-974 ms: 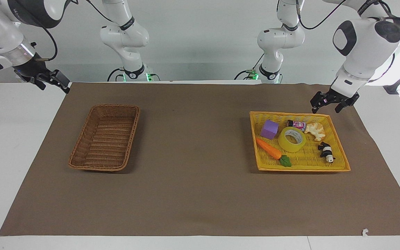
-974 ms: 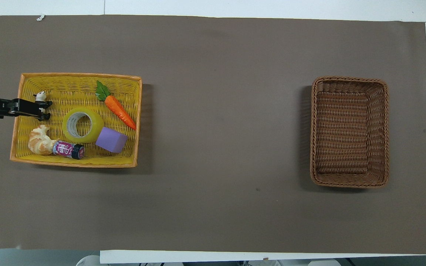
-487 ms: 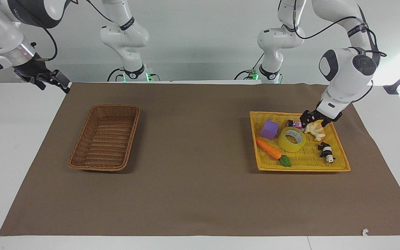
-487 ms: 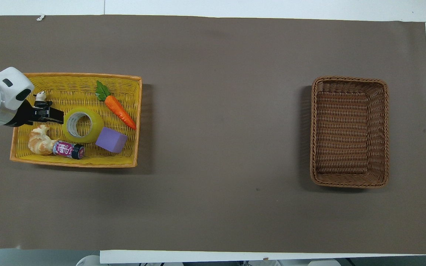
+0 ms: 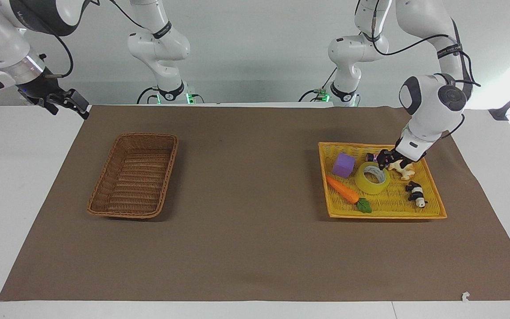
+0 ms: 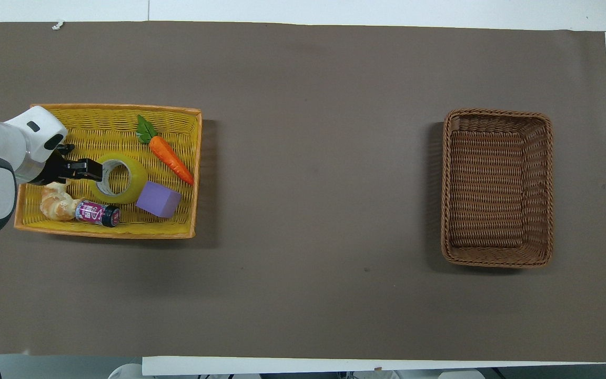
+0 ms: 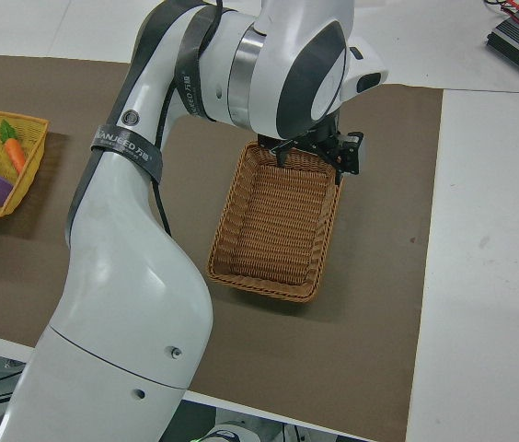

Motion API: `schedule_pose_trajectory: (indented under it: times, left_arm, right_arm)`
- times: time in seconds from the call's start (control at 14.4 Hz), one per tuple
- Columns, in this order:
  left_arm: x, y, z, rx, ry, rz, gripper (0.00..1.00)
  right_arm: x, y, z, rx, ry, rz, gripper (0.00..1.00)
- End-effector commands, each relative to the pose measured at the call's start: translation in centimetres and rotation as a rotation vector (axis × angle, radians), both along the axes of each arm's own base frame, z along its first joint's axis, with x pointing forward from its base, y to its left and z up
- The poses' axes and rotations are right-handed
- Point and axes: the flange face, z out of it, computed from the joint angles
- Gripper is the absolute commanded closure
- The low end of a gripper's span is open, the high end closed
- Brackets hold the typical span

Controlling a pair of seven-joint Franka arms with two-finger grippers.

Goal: Move tape to another basket
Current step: 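Reach the left gripper down to the yellow tape roll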

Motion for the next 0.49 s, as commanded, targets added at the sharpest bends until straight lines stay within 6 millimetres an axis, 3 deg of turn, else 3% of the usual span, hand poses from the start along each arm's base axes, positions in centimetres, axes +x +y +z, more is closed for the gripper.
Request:
schedule_pose_trajectory:
  times: [0.0, 0.42]
  left_arm:
    - [0.2, 1.3, -0.8, -0.009, -0.021, 0.040, 0.21]
    - [0.2, -0.6, -4.0, -0.010, -0.021, 0.084, 0.25]
  right_arm:
    - [-0.6, 0.0, 0.2, 0.004, 0.006, 0.013, 0.00]
    - [-0.6, 0.0, 0.3, 0.003, 0.004, 0.011, 0.00]
